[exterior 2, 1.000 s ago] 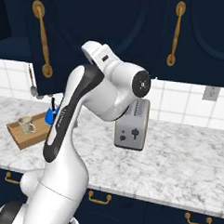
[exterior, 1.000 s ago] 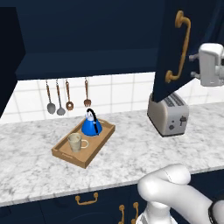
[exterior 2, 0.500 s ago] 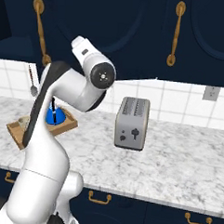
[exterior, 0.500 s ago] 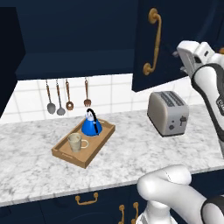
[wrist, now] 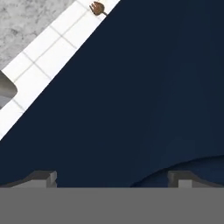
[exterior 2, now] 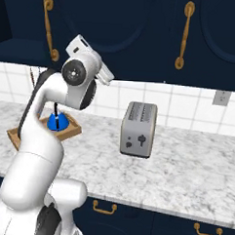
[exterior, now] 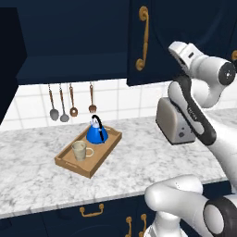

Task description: Pick the kettle from the counter and place it on the tray. Then pick the mug from the cabinet and place it on the tray. Then close the cabinet doors.

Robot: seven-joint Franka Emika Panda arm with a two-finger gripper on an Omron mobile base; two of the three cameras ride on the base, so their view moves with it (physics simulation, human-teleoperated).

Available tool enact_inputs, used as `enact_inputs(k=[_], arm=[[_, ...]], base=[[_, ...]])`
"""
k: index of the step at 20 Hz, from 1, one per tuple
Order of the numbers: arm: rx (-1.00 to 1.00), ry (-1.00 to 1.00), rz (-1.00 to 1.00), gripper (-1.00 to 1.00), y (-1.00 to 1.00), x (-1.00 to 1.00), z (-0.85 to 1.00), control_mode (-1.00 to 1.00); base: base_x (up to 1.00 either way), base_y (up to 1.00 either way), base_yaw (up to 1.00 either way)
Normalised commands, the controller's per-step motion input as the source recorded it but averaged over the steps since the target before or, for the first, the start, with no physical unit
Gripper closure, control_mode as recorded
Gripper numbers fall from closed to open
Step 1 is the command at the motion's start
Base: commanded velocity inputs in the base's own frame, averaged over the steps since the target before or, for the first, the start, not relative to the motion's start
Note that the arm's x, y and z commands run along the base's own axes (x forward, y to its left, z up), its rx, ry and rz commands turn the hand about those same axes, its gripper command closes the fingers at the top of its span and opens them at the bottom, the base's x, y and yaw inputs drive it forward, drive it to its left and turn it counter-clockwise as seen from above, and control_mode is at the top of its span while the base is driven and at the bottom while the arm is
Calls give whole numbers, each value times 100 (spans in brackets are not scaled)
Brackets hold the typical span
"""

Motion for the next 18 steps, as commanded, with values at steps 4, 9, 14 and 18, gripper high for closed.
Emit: enact_inputs(k=[4,9,14,18], arm=[[-6,0,-27,-100,7,61,-23,-100],[-3,0,-21,-100,0,62,-41,-100],[-1,0,-15,-100,0,65,-68,-100],[2,4,-11,-100,-1,27,-92,-100]], base=[[0,0,0],[0,0,0],[0,0,0],[0,0,0]])
